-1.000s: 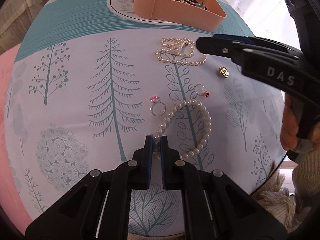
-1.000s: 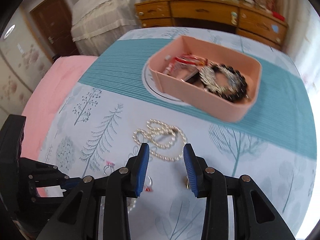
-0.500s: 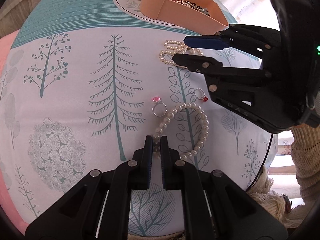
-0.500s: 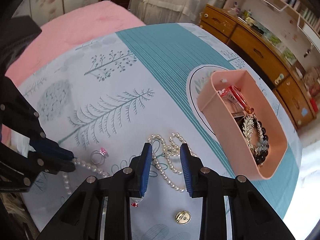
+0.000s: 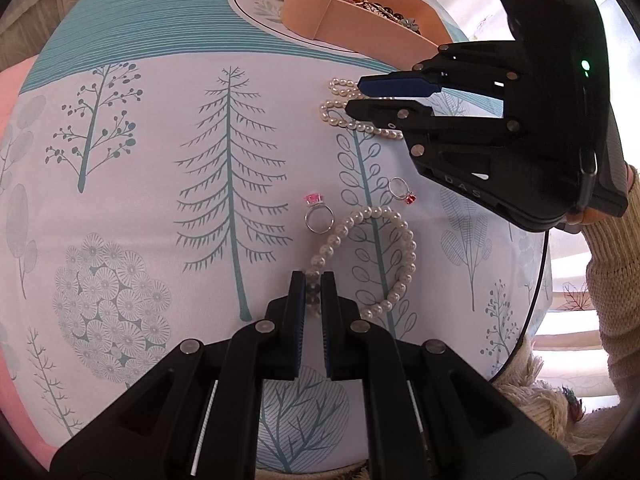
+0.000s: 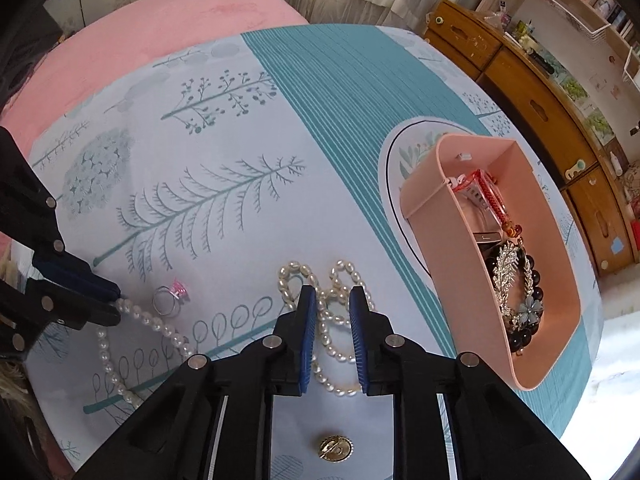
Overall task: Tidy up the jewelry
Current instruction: 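Grasp the white pearl bracelet with the left tool while the right tool grasps the pearl necklace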
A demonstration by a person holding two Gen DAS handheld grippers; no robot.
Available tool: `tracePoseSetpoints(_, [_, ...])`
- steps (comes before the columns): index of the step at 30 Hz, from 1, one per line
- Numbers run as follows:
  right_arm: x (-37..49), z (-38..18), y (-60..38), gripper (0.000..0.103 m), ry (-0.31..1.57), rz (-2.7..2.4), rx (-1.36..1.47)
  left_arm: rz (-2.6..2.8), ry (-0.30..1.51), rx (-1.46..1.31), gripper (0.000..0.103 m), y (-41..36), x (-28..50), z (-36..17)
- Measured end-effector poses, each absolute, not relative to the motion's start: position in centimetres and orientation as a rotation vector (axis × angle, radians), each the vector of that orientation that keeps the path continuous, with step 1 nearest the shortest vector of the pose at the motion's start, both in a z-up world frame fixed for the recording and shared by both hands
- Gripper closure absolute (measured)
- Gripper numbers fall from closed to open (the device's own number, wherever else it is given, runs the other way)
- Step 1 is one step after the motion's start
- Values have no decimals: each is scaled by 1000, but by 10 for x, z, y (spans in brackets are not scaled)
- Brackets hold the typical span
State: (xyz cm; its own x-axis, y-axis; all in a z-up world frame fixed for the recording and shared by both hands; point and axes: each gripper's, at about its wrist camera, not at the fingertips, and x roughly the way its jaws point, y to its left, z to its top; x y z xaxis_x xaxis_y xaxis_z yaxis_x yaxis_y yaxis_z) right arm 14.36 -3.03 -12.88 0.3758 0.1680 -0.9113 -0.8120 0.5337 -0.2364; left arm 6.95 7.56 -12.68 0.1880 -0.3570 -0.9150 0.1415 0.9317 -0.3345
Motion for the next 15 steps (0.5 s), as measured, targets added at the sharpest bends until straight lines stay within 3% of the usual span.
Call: tracePoseSetpoints(15, [141,-125,-31,86,1025,769,-824,-353,1343,-188,98,71,77,-132])
